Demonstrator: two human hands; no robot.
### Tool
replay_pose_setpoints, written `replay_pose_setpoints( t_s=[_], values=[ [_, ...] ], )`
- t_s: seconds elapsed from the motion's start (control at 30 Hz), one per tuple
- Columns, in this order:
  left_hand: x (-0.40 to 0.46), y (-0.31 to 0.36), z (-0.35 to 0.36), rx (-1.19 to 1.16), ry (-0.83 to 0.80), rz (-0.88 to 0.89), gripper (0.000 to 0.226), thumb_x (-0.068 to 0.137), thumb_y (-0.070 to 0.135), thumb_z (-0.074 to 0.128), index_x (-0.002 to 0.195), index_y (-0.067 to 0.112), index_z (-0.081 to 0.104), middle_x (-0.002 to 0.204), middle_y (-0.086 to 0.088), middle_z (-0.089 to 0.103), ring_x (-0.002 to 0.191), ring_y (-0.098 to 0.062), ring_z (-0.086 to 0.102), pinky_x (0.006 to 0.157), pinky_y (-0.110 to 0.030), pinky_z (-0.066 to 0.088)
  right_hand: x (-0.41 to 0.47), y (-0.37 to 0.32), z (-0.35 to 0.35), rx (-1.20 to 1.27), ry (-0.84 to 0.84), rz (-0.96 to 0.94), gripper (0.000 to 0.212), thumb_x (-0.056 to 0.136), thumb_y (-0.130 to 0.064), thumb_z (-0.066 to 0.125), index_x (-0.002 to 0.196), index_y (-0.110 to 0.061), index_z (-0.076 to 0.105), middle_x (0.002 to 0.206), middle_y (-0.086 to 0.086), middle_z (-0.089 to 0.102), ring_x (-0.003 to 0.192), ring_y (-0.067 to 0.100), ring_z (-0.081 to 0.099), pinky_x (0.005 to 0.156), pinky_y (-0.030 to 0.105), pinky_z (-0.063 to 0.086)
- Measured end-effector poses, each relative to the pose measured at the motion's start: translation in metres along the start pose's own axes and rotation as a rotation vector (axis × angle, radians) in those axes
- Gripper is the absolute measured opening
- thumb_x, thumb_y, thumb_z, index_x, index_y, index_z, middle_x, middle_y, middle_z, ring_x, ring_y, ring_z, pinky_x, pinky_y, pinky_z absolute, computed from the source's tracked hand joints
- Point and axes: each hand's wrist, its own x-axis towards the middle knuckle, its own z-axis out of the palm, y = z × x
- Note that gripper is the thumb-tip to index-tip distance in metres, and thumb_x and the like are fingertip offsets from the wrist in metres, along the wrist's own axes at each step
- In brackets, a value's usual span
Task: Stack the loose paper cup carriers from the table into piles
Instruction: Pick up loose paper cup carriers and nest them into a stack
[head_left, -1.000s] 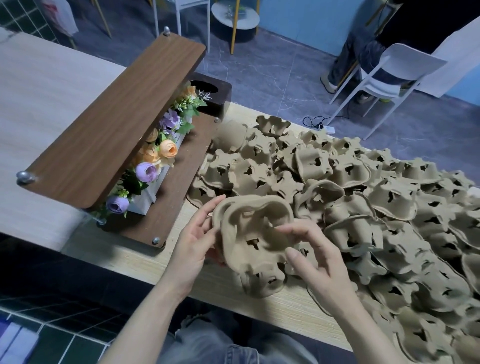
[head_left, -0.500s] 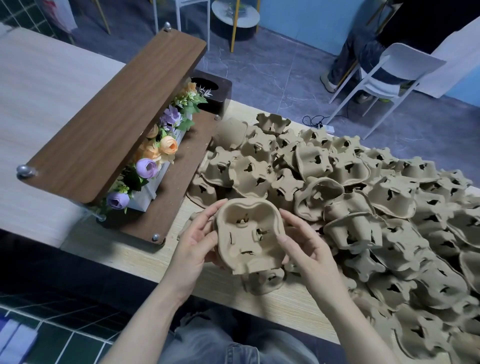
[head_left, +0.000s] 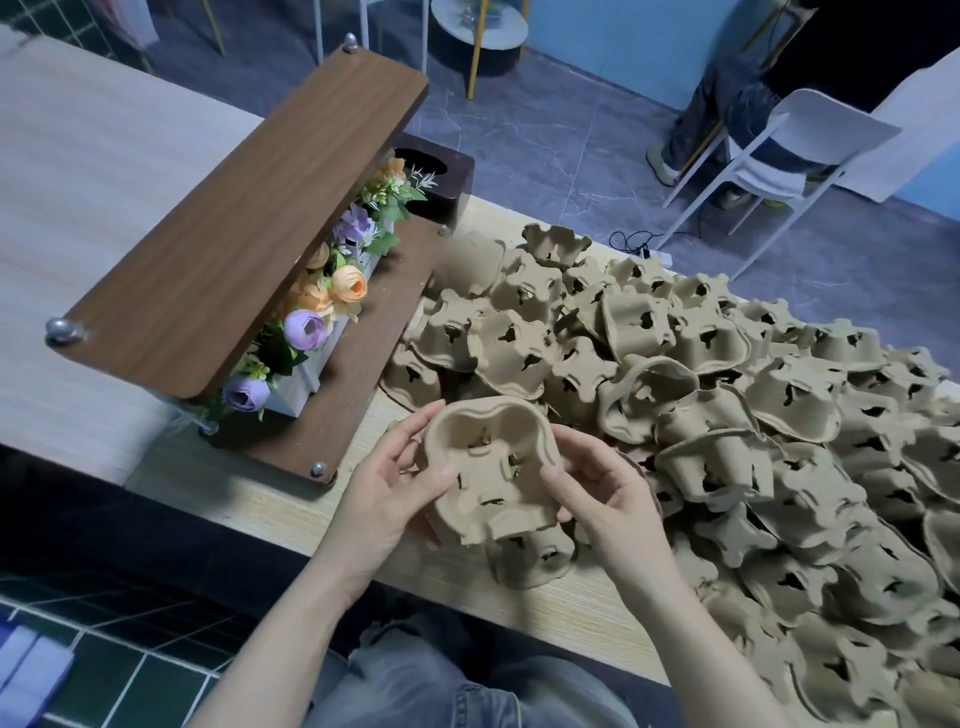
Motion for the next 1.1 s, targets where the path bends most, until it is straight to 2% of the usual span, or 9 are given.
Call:
replay_pose_setpoints(
  t_s=[0.1,0.23,0.3,0.37,0.5,0.67,0.8,0.93,1.1],
  values=[
    [0.001,-0.002,-0.006,0.016,0.033,0.036,0.068,0.069,0.024,0.075,0.134,0.022,0.054,0.119,0.004,0.071,0.100,-0.011,0.069,0.055,-0.023,0.058,0.009,-0.002,0.003,-0.035,-0.065,-0.002,0.029,0.086,-0.006,0.066,0.114,-0.016,0.067,0.091,0.003,0.071,0.079,0.006,0.061,0.064,0.018,0.049],
    [0.002,-0.007,-0.016,-0.029,0.101,0.046,0.059,0.072,0.010,0.066,0.130,0.015,0.057,0.116,0.004,0.072,0.105,-0.006,0.067,0.078,-0.016,0.052,0.045,-0.004,-0.004,-0.351,-0.035,-0.121,0.036,0.089,-0.019,0.069,0.124,-0.023,0.063,0.102,0.003,0.068,0.083,0.008,0.060,0.077,0.027,0.051],
    [0.002,-0.009,-0.020,-0.029,0.118,0.042,0.059,0.072,0.009,0.068,0.129,0.016,0.058,0.118,0.002,0.072,0.107,-0.008,0.066,0.081,-0.017,0.052,0.073,-0.009,-0.006,-0.575,0.008,-0.257,0.040,0.089,-0.023,0.069,0.128,-0.025,0.060,0.106,-0.004,0.062,0.078,0.002,0.053,0.077,0.021,0.046],
    [0.001,-0.011,-0.023,-0.026,0.138,0.040,0.060,0.072,0.006,0.076,0.129,0.017,0.058,0.120,-0.001,0.071,0.111,-0.011,0.065,0.082,-0.018,0.052,0.102,-0.015,-0.005,-0.741,0.021,-0.336,0.043,0.088,-0.029,0.069,0.130,-0.026,0.057,0.113,-0.005,0.056,0.078,0.006,0.052,0.077,0.024,0.045],
    [0.000,-0.014,-0.028,-0.033,0.168,0.039,0.057,0.073,0.010,0.072,0.127,0.018,0.059,0.121,0.001,0.070,0.112,-0.011,0.065,0.083,-0.018,0.053,0.147,-0.025,0.006,-0.882,0.002,-0.322,0.041,0.090,-0.032,0.066,0.129,-0.025,0.058,0.120,-0.004,0.052,0.095,0.008,0.052,0.092,0.036,0.046],
    [0.000,-0.017,-0.033,-0.030,0.188,0.027,0.056,0.072,0.013,0.068,0.128,0.019,0.059,0.119,0.000,0.071,0.109,-0.010,0.066,0.083,-0.019,0.053,0.173,-0.031,0.021,-1.073,-0.088,-0.282,0.042,0.089,-0.031,0.064,0.130,-0.022,0.059,0.123,0.003,0.060,0.113,0.022,0.056,0.095,0.037,0.045],
    [0.001,-0.017,-0.035,-0.024,0.190,0.025,0.057,0.072,0.012,0.067,0.127,0.019,0.058,0.117,0.000,0.072,0.107,-0.009,0.067,0.081,-0.018,0.053,0.179,-0.035,0.024,-1.141,-0.115,-0.266,0.041,0.086,-0.027,0.067,0.127,-0.024,0.060,0.111,0.003,0.064,0.106,0.026,0.059,0.090,0.039,0.048],
    [0.003,-0.015,-0.034,-0.018,0.189,0.033,0.056,0.072,0.013,0.068,0.126,0.020,0.059,0.116,0.001,0.072,0.106,-0.008,0.067,0.081,-0.017,0.053,0.168,-0.035,0.018,-1.083,-0.108,-0.312,0.044,0.085,-0.026,0.070,0.128,-0.023,0.059,0.095,-0.003,0.054,0.101,0.024,0.057,0.086,0.035,0.045],
    [0.007,-0.012,-0.035,-0.018,0.186,0.034,0.055,0.071,0.014,0.069,0.126,0.020,0.060,0.116,0.002,0.072,0.109,-0.010,0.066,0.084,-0.018,0.053,0.137,-0.035,0.003,-0.957,-0.031,-0.374,0.065,0.082,-0.028,0.074,0.140,-0.031,0.045,0.083,-0.006,0.049,0.082,0.016,0.051,0.078,0.034,0.046]
  ],
)
